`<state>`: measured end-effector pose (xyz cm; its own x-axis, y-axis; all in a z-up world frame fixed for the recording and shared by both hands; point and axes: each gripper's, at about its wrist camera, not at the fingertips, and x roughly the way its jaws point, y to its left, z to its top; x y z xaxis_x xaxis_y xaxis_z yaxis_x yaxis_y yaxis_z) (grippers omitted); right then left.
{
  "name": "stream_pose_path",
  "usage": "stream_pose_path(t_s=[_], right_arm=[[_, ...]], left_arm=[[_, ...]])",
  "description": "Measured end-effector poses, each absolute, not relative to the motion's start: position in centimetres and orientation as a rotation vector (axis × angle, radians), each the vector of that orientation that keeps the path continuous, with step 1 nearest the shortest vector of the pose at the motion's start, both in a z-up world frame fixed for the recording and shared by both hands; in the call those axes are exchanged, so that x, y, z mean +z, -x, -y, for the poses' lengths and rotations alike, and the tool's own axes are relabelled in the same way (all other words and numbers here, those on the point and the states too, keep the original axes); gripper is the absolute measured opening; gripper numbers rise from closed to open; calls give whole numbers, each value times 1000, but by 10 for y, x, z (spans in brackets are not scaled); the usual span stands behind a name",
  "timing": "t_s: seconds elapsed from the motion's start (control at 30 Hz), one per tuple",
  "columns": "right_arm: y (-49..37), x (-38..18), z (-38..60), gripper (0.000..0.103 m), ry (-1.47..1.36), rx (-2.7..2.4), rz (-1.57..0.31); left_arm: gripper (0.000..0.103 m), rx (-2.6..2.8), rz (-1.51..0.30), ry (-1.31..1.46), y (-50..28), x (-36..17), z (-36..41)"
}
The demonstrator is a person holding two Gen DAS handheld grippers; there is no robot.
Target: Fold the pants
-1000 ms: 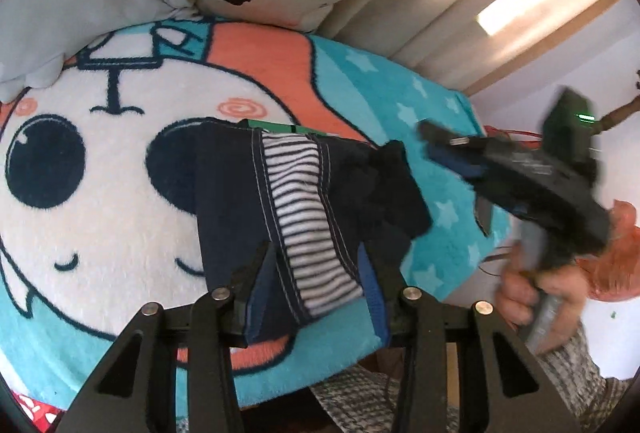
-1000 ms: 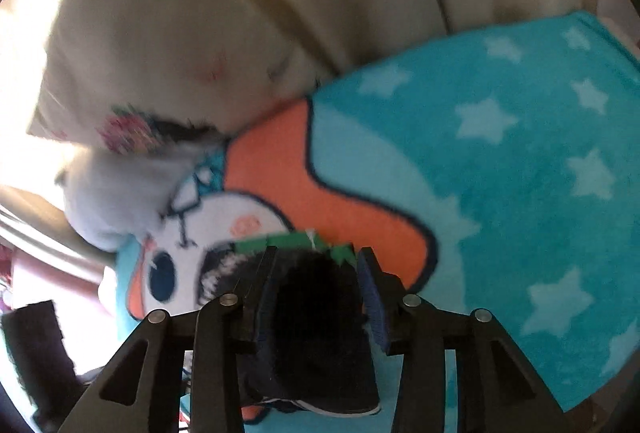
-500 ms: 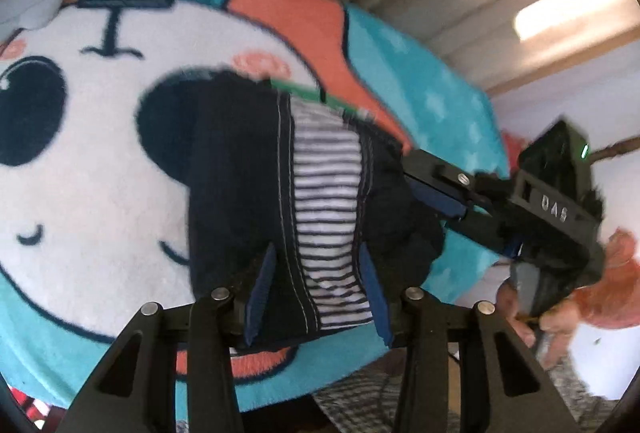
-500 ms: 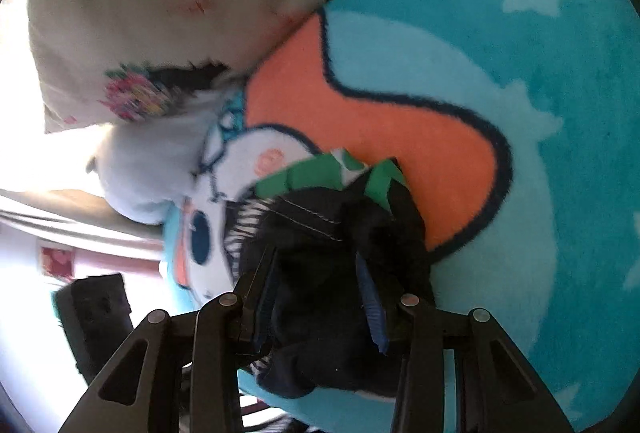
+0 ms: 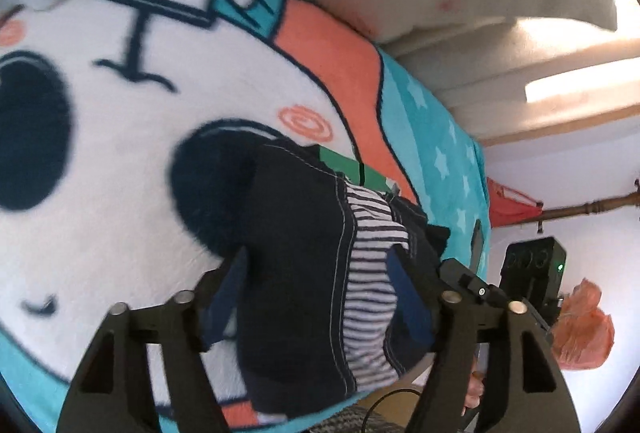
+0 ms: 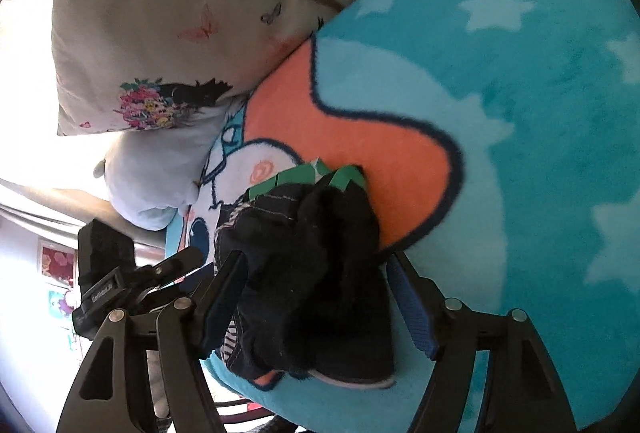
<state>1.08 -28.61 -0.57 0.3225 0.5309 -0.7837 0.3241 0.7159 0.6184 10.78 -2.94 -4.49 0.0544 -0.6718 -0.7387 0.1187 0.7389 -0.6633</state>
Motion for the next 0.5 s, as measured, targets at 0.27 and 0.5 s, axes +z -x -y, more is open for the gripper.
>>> stream_pose_path(t_s=[0.27, 0.5], right_arm=[[-16, -21, 275, 45, -845, 152, -1319], [-32, 9, 259, 40, -817, 201, -1284]], left_arm=[[37, -691, -1420, 406, -104, -41, 52], [29, -679, -1341, 465, -104, -7, 16]])
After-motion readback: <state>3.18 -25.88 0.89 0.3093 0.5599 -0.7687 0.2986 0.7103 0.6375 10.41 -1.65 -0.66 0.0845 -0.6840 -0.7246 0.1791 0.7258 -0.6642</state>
